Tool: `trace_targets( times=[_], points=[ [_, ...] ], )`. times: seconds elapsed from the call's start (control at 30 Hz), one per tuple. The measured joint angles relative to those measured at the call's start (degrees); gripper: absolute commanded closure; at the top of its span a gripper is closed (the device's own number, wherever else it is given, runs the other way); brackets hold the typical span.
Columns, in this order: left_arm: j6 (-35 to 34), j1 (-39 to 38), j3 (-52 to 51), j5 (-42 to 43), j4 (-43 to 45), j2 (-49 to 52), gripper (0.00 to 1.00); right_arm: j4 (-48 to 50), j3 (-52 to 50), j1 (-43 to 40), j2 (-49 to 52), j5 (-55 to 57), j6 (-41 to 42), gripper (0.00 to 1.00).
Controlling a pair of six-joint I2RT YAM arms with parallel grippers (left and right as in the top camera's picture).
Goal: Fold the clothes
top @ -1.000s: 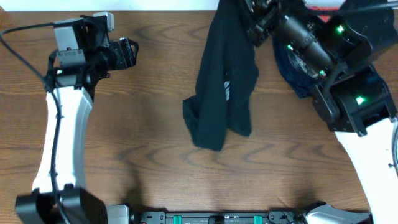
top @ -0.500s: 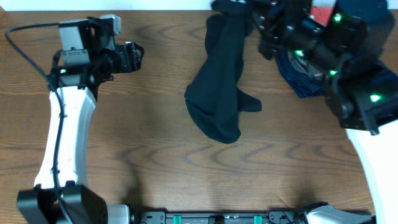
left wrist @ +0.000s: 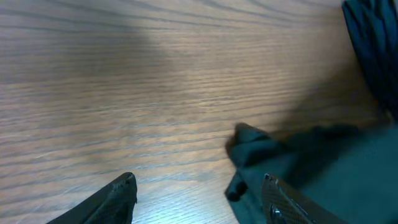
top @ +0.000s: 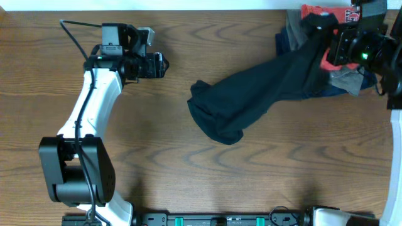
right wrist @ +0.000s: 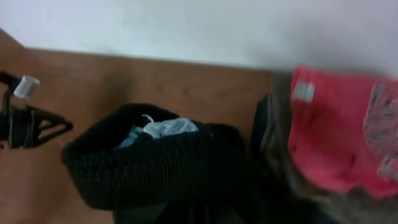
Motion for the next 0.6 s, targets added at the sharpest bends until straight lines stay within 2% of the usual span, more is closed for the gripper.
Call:
trace_targets(
  times=[0.17,0.37,0.6],
  points=[
    [1.7,-3.6,0.0,0.0,0.7,0.1,0.31,-4.3,0.0,0.0,4.2,-1.2,-1.1,0.99],
    [4.0,-9.1,0.0,0.0,2.4,0.5,0.28,-3.8,0.0,0.0,6.6,-1.2,-1.6,0.99],
    [5.2,-12.5,0.0,0.0,7.3,7.1,0.23,-3.4,0.0,0.0,6.6,-1.4,-2.5,0.99]
  ],
)
